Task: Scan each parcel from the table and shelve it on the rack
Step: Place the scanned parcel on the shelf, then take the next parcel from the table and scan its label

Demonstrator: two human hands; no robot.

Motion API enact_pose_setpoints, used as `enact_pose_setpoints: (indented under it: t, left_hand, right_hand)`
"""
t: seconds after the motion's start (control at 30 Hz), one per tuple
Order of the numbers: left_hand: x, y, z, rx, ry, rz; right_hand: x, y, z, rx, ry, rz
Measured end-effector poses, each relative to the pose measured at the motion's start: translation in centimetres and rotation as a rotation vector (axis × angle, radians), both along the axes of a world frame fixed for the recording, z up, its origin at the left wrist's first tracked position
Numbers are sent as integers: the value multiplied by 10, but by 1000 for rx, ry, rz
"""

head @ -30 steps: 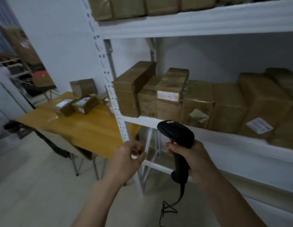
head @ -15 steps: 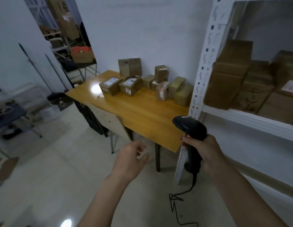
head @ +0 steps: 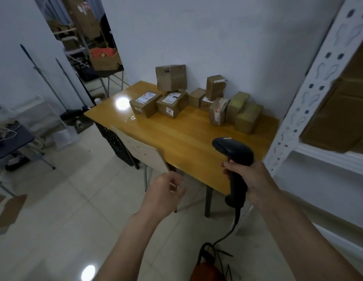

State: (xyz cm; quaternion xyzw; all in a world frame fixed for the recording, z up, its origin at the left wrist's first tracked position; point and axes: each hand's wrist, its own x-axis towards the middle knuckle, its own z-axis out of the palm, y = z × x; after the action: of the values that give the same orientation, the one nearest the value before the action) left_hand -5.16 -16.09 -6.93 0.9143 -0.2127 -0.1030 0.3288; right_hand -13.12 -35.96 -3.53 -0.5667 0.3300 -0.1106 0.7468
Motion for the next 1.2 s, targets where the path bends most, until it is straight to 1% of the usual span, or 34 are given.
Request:
enact_pose_setpoints:
  t: [0.13, 0.3, 0.5, 0.67, 0.87, 1.0, 1.2]
  left_hand:
    - [62, -34, -4, 7, 9, -36]
    - [138, -100, 5, 44, 12, -145]
    - [203, -159, 0, 90, 25, -228]
    - [247, -191, -16, 130, 63, -245]
    - [305, -260, -35, 89, 170, -259]
    - [347, -304, -49, 113, 256, -287]
    - [396, -356, -76, 214, 265, -257]
  right_hand:
    - [49, -21, -6, 10, -5, -15]
    - [104, -61, -5, 13, 17, -65]
    - [164, -98, -7, 42, 73, -143]
    - [199, -116, -4, 66, 123, -188]
    - [231, -141, -9, 88, 147, -264]
    - [264, -158, -13, 111, 203, -359]
    - [318, -187, -21, 119, 265, -443]
